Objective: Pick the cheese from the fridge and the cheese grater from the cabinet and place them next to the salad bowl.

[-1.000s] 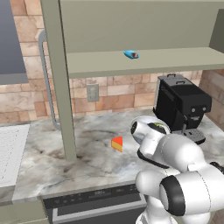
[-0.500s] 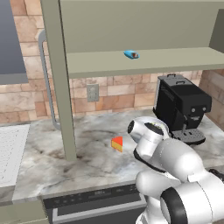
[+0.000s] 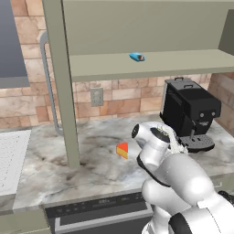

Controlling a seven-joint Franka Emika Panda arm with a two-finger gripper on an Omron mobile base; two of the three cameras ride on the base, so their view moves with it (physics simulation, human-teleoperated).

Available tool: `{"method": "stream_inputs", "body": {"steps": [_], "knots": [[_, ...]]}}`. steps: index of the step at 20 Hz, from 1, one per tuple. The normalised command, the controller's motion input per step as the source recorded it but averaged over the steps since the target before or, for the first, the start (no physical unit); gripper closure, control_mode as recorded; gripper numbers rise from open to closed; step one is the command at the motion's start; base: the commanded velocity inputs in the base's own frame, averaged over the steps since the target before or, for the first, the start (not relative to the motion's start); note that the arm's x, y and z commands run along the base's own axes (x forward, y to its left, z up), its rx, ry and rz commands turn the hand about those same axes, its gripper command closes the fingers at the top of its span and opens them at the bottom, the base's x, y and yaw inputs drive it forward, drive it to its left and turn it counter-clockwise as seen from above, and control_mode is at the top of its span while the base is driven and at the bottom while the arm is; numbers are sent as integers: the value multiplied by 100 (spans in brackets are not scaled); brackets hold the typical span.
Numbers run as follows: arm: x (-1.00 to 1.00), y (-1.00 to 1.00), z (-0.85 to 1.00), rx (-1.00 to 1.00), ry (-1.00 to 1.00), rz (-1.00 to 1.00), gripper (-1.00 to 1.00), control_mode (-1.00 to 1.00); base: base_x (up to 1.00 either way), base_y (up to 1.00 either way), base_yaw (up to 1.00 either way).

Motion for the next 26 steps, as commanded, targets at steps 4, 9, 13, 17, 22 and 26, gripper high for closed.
{"method": "stream_inputs", "body": {"steps": [4,9,13,17,22,26], "knots": [[-29,7,23,0,-1,0,-100,-100,0,0,0],[-34,12,28,0,0,16,-100,-100,0,0,0],[-33,15,30,0,3,32,-100,-100,0,0,0],[-33,11,32,0,2,41,-100,-100,0,0,0],[-38,8,33,1,4,47,-100,-100,0,0,0],[-33,8,43,5,11,45,-100,-100,0,0,0]]}}
